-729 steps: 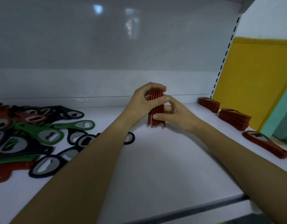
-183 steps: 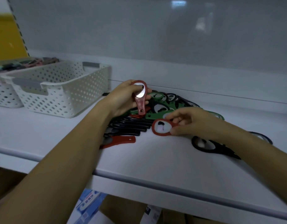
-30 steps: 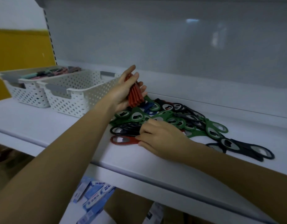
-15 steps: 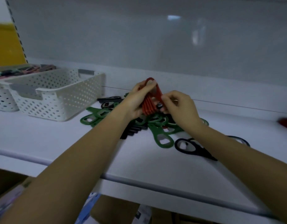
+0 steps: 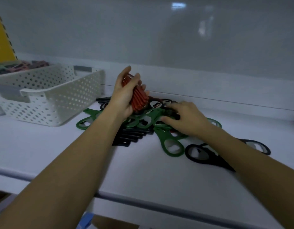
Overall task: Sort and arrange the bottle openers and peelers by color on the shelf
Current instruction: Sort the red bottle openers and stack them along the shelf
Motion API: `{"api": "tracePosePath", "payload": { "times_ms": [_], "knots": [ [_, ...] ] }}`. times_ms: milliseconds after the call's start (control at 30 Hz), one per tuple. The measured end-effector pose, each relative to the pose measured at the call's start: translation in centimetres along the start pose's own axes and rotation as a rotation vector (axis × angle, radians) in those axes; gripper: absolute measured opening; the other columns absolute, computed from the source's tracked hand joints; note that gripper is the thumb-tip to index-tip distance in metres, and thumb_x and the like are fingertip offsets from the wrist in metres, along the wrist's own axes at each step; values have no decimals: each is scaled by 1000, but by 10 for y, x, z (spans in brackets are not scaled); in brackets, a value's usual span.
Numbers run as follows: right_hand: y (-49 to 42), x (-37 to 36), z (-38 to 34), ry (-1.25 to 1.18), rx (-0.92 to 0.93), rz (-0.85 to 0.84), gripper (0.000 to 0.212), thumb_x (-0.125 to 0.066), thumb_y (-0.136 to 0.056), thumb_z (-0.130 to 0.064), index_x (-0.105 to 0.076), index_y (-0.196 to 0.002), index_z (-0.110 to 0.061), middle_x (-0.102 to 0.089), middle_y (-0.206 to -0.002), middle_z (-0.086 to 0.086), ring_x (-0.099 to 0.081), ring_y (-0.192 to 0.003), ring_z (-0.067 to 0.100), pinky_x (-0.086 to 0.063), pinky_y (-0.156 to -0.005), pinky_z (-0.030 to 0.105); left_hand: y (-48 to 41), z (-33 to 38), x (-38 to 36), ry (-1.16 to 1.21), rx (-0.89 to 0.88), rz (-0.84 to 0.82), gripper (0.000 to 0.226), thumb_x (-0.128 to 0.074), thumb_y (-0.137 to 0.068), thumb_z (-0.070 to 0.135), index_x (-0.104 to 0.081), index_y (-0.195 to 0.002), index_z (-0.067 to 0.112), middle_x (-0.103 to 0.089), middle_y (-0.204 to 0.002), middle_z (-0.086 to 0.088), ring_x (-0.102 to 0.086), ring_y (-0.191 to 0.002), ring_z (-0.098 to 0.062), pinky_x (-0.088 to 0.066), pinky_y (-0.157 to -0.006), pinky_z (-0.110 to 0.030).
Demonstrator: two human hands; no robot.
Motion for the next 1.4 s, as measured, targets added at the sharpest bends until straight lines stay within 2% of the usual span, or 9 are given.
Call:
{"api": "tracePosePath", "payload": {
  "times_ms": [167, 300, 600, 733, 833, 967, 1133, 1267, 1400],
  "knots": [
    [13, -2, -24, -77, 130, -120, 41, -44, -95, -36, -72, -95, -6, -62, -86, 17, -55, -87, 28, -41, -80, 40, 6, -12, -10, -69, 92, -70, 25, -53, -94, 12, -50, -116, 22, -58, -89, -13, -63, -68, -19, -58, -62, -31],
    [19, -8, -45, -132, 237, -224, 34, -47, -95, -29, -70, -100, -4, -63, -93, 16, -54, -90, 25, -39, -83, 37, 11, -23, -2, -268, 178, -68, 28, -56, -91, 10, -52, -117, 20, -58, -86, -13, -63, -63, -19, -59, -60, -34],
    [12, 15, 64, -78, -267, -167, 15, -50, -90, -22, -59, -89, -10, -60, -90, 6, -50, -75, 16, -36, -59, 25, 13, -29, 2, -446, 252, -95, 8, -55, -93, 21, -56, -101, 22, -58, -88, -12, -62, -70, -22, -57, -68, -35],
    [7, 32, 37, -180, 30, 67, 27, -57, -90, -26, -64, -115, -17, -61, -118, 5, -53, -104, 18, -38, -89, 28, 14, -25, 0, -418, 208, -119, 21, -52, -94, 16, -55, -113, 24, -60, -90, -12, -64, -74, -24, -58, -69, -36],
    [7, 1, 12, -163, 194, -209, 33, -56, -86, -46, -63, -116, -33, -46, -139, 2, -35, -132, 17, -23, -112, 37, 11, -11, 3, -327, 100, -69, 21, -52, -94, 18, -56, -113, 26, -59, -92, -12, -66, -73, -21, -59, -65, -34],
    [5, -12, 31, 35, 45, -267, 40, -46, -77, -57, -62, -103, -32, -52, -127, 0, -41, -123, 24, -32, -104, 41, -1, 14, 24, -100, -12, 89, 10, -50, -96, 23, -55, -103, 28, -55, -93, -9, -62, -75, -18, -55, -64, -29],
    [11, -5, 26, 186, 78, -235, 39, -50, -90, -35, -52, -129, -30, -33, -148, -1, -23, -134, 23, -17, -110, 33, -2, 18, 43, 207, 69, 184, 29, -52, -93, 35, -54, -109, 11, -54, -91, -5, -58, -77, -15, -52, -67, -30],
    [17, -10, 12, 121, 139, -382, 46, -47, -92, -39, -41, -137, -32, -28, -151, -4, -19, -137, 16, -10, -109, 25, -4, 16, 46, 218, 82, 190, 48, -50, -94, 34, -42, -137, 14, -54, -96, -7, -60, -81, -19, -52, -67, -33],
    [14, -10, 14, 102, 132, -349, 52, -54, -85, -51, -48, -132, -30, -42, -138, -4, -31, -130, 19, -20, -107, 29, -4, 12, 45, 172, 101, 180, 48, -49, -95, 36, -45, -136, 12, -58, -98, -7, -63, -81, -19, -55, -64, -31]
  ]
}}
Point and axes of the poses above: each hand's wrist, its own y-axis away from the middle knuckle, its own x-axis out of the back of the hand, z = x × y, the point moved 8 cm from there along -y, towards the middle knuckle
